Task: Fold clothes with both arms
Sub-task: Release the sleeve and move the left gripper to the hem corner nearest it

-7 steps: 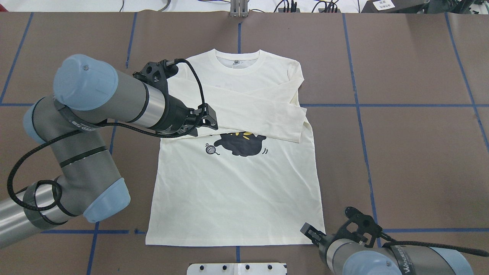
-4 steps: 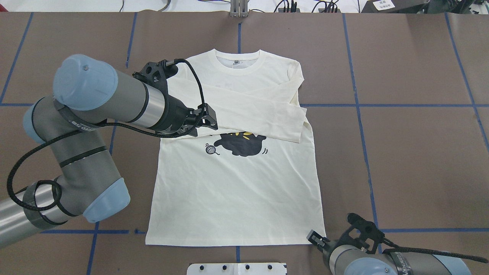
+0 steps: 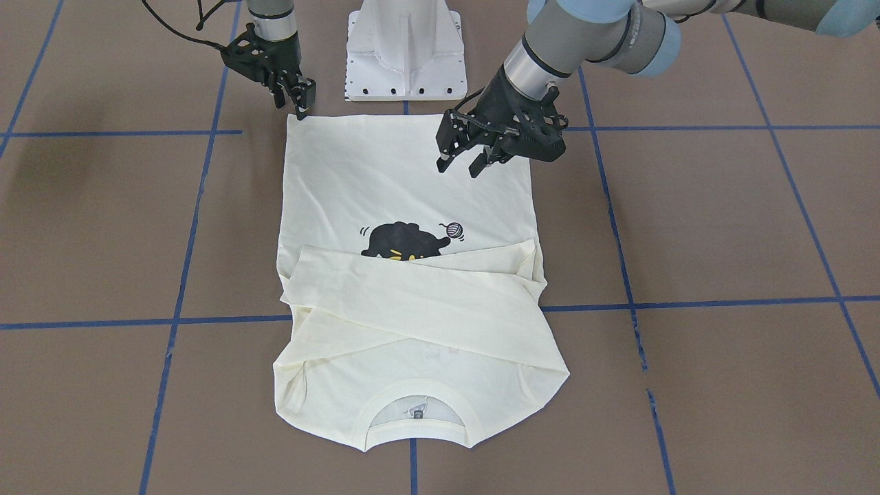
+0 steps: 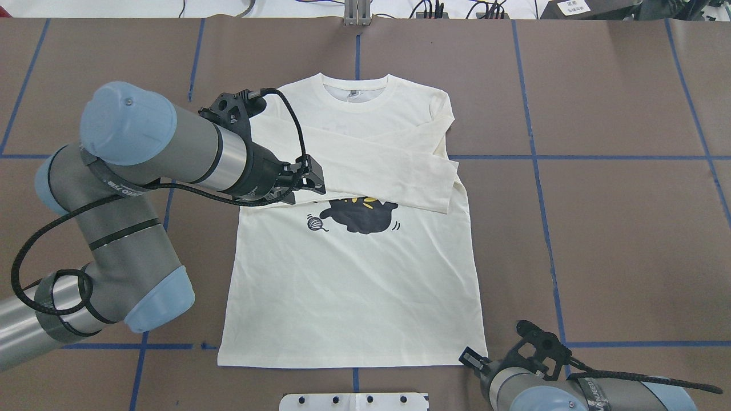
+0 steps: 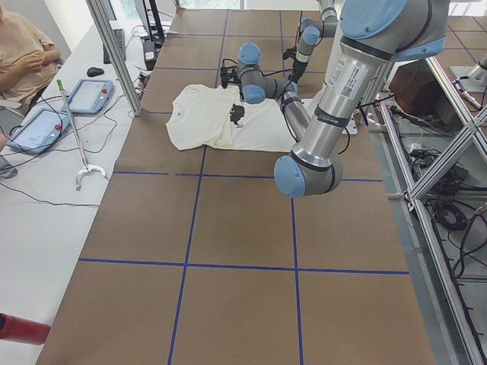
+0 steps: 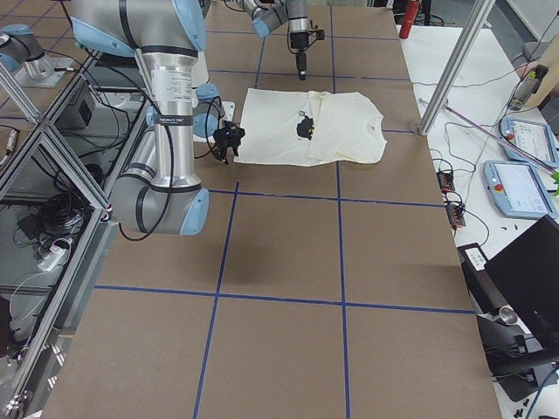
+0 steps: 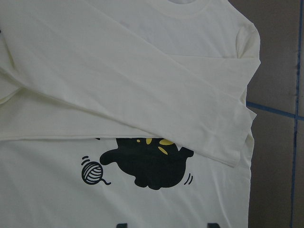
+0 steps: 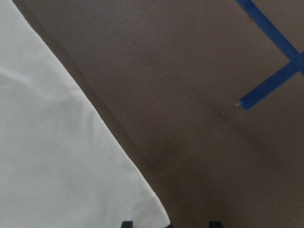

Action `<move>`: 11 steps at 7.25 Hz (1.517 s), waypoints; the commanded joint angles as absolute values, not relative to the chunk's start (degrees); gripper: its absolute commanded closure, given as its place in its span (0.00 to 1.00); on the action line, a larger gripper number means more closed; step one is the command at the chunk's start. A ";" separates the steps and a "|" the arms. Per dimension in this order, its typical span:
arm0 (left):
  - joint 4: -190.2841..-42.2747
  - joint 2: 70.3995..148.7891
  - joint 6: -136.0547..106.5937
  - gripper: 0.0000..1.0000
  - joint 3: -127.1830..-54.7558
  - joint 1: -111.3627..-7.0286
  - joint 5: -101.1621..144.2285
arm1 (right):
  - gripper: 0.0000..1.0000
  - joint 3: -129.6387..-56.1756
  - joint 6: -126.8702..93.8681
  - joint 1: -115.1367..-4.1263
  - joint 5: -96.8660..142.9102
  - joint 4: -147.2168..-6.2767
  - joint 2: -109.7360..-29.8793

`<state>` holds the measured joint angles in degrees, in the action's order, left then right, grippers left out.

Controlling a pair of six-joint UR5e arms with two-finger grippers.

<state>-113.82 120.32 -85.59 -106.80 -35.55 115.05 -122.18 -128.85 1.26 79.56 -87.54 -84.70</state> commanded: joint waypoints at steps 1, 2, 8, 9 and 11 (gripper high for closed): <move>-113.82 120.32 -85.52 0.36 -106.79 -35.60 115.05 | 0.53 -122.08 -128.85 0.53 79.45 -87.54 -84.64; -113.91 120.32 -85.52 0.36 -106.61 -35.51 115.05 | 0.57 -121.99 -128.85 0.44 79.37 -87.54 -84.64; -113.91 120.32 -85.52 0.36 -106.17 -35.51 115.05 | 1.00 -121.90 -128.76 0.09 79.63 -87.54 -84.11; -113.82 120.24 -85.60 0.36 -106.61 -35.51 114.96 | 1.00 -122.08 -128.67 0.00 79.89 -87.54 -83.07; -113.21 118.14 -89.52 0.36 -108.62 -34.46 109.91 | 1.00 -123.39 -128.50 -1.05 80.16 -87.63 -82.53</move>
